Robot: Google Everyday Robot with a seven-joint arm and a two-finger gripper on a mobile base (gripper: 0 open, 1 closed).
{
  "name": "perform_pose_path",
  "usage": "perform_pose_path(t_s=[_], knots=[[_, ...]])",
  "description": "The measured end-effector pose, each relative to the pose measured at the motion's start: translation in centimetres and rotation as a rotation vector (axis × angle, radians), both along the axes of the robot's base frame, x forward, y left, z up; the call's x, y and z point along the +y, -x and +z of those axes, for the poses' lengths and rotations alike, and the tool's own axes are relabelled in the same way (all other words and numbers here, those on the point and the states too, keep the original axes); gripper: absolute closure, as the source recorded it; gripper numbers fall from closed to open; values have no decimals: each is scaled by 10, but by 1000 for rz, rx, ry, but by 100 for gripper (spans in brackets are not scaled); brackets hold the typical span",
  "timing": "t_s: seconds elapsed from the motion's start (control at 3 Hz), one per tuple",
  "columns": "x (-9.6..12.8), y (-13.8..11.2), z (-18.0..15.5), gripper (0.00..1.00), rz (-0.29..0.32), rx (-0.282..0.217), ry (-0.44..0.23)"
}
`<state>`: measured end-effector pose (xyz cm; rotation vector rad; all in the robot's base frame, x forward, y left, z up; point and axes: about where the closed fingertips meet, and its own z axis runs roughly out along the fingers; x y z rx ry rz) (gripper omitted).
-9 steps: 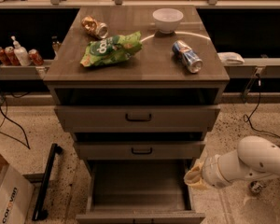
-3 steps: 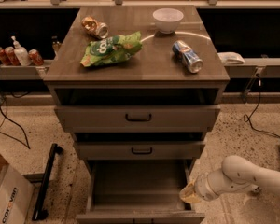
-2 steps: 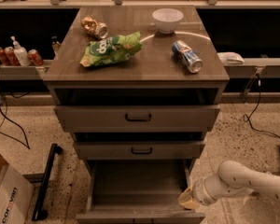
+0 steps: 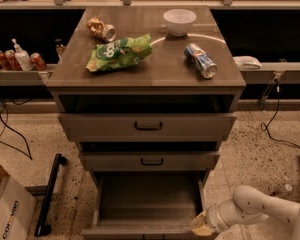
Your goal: Close bottom drawer
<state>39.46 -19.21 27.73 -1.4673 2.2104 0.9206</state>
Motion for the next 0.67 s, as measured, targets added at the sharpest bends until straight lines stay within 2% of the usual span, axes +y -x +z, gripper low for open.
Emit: perform_pose_path(t_s=[0.67], knots=[[-6,-1,-54,100,-77,49,-99]])
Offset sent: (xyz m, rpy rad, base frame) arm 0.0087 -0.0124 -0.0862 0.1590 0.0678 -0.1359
